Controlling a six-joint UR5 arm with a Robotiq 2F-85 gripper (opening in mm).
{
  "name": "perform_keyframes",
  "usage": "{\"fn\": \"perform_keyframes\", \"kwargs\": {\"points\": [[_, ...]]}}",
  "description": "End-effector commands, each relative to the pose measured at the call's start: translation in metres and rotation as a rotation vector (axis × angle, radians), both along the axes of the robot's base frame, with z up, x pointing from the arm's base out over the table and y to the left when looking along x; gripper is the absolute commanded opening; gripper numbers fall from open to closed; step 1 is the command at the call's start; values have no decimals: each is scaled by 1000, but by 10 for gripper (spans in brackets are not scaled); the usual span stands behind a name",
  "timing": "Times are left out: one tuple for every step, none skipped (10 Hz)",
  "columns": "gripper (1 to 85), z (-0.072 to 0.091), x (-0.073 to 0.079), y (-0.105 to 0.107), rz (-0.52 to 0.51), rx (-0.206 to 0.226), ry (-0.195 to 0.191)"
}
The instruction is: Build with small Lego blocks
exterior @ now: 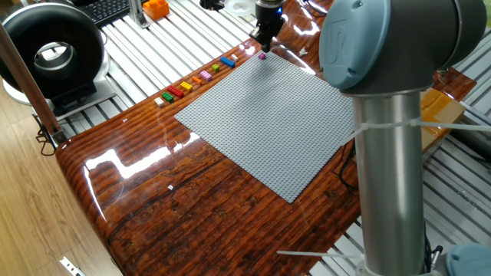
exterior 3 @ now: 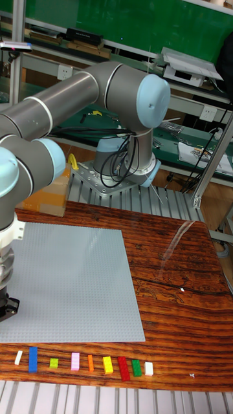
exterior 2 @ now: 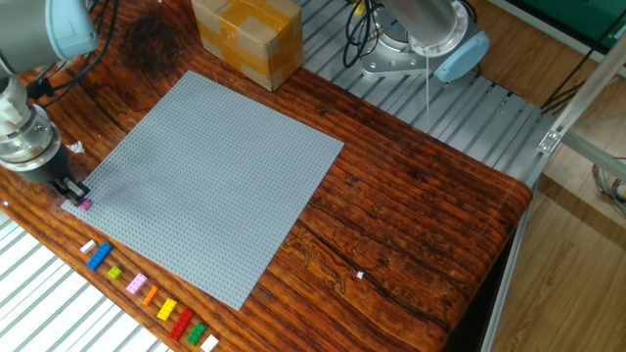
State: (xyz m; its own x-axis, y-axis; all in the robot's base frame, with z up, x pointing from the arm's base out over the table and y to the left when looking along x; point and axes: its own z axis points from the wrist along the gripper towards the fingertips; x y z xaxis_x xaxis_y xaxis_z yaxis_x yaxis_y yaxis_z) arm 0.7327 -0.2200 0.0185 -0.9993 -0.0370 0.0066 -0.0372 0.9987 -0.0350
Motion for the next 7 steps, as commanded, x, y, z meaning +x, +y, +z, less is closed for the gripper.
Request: {"fn": "perform_keyframes", "kwargs": {"points": [[13,8,-6,9,-46,0,35],[23,11,-6,8,-54,-10,45],[23,14,-4,10,-73,-17,55],[40,18,-3,9,-85,-35,69],[70,24,-2,9,-95,-50,89],[93,29,0,13,-98,-58,104],[153,31,3,19,-100,-57,116]]}}
